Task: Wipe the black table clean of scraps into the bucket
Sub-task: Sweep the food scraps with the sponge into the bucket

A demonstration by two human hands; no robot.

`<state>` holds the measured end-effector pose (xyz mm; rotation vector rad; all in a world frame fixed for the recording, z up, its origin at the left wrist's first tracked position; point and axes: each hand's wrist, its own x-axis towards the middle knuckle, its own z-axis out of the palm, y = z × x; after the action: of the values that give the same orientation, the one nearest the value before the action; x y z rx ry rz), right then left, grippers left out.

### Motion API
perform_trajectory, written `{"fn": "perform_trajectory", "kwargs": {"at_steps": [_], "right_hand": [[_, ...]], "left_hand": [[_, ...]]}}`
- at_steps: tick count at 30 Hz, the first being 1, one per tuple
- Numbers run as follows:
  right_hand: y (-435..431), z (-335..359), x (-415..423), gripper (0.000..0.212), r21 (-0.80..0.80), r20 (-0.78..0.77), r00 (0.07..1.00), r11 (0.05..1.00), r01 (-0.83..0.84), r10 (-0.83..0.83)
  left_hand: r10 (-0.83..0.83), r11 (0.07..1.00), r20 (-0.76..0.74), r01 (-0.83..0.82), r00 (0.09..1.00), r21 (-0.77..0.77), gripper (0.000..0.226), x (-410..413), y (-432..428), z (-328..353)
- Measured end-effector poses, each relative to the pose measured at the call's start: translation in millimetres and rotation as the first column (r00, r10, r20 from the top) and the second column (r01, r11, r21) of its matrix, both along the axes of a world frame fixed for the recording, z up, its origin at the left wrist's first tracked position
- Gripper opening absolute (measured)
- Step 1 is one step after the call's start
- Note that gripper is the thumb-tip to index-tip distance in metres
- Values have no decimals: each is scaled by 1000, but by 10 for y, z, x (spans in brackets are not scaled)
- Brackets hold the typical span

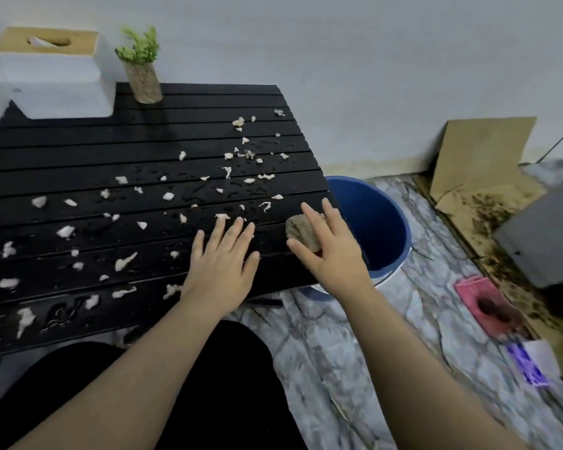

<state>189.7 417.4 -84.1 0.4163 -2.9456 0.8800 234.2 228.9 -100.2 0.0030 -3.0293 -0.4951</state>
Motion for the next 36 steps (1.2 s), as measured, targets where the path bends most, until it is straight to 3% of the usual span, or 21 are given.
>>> {"fn": "perform_trajectory", "kwargs": {"at_steps": [4, 10, 15, 19, 22, 25, 27, 30, 32, 33, 36], "right_hand": [[-179, -94, -28, 58, 219, -83, 996, 975, 28, -10], [26, -113, -53, 55, 177, 10, 998, 983, -56, 55], [-116, -68, -2, 44, 16, -126, 991, 998, 54, -52], [-421, 155, 94, 39, -341, 12, 983, 923, 178, -185], [-1058, 362, 278, 39, -489, 32, 999, 872, -1, 19], [-1876, 470, 560, 40, -425, -73, 934, 837, -345, 349], [-2322, 479, 697, 40, -324, -139, 828, 765, -556, 543], [-2786, 382, 830, 40, -64, -182, 583, 582, -810, 792], [-2927, 268, 883, 42, 104, -127, 437, 450, -887, 890], [-2921, 230, 888, 43, 132, -86, 406, 414, -901, 910], [-2594, 297, 709, 38, 103, 1, 407, 405, -909, 913]], "left_hand": [[-4, 1000, -8, 4, 1000, -15, 56, -3, -22, -50], [27, 994, 27, -30, 999, 103, 57, -7, -15, -1], [25, 963, -6, -22, 1000, 269, 54, 103, -248, 299], [128, 954, -134, -84, 983, 288, 51, 498, -1086, 476], [183, 932, -116, -135, 976, 337, 46, 950, -1888, 435], [259, 917, -64, -225, 964, 329, 46, 1249, -2479, 347], [327, 925, -38, -311, 944, 220, 47, 1278, -2685, 267], [369, 924, 59, -373, 928, 82, 50, 1247, -2833, 132], [361, 929, 77, -366, 929, 51, 50, 1238, -2879, 68], [357, 932, 74, -361, 931, 40, 51, 1239, -2893, 50], [355, 935, 43, -355, 934, -7, 52, 1237, -2905, 5]]}}
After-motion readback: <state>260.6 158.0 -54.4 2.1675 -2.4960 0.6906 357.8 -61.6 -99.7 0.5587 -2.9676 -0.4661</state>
